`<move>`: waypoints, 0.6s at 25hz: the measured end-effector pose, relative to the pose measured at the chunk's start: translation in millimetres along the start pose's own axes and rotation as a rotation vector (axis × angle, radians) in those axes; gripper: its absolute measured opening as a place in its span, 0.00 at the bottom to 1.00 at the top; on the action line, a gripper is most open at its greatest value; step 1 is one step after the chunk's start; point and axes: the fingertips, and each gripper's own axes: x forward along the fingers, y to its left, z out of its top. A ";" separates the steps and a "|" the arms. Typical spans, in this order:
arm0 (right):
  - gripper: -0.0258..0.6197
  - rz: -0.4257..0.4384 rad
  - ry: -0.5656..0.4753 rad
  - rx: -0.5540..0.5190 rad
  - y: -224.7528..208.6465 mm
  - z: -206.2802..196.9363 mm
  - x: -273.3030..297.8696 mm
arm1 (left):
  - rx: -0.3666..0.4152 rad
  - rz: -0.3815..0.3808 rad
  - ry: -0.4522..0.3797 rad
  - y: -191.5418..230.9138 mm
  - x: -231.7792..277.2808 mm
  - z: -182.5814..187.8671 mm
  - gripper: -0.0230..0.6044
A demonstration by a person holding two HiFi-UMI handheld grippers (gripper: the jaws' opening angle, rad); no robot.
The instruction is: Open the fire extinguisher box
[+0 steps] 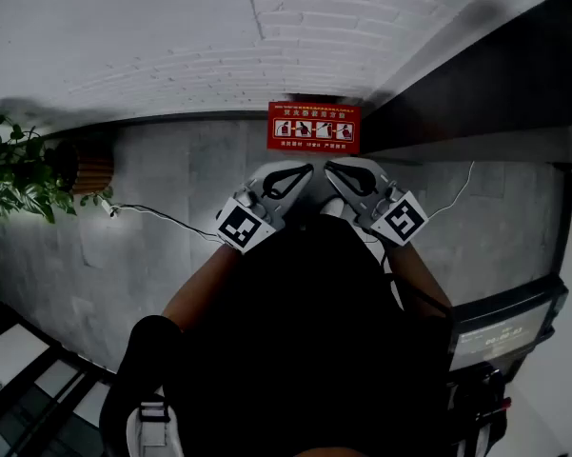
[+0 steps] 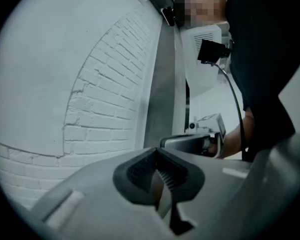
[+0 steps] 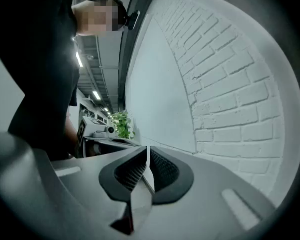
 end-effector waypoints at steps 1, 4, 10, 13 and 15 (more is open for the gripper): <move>0.06 -0.001 0.000 0.008 -1.4 -1.3 -0.7 | 0.000 -0.001 0.000 -0.4 0.5 -0.4 0.04; 0.06 -0.008 0.014 0.038 -6.8 -8.7 -2.6 | -0.003 -0.002 0.008 -1.1 0.7 -4.1 0.04; 0.06 -0.055 0.110 0.120 -45.1 -70.1 1.8 | -0.041 -0.002 0.062 13.7 8.2 -38.8 0.04; 0.06 -0.086 0.183 0.197 -74.5 -137.5 7.9 | -0.037 0.004 0.087 30.7 19.3 -77.2 0.04; 0.06 -0.115 0.244 0.269 -88.3 -184.0 9.5 | -0.034 0.007 0.107 39.8 24.4 -100.5 0.04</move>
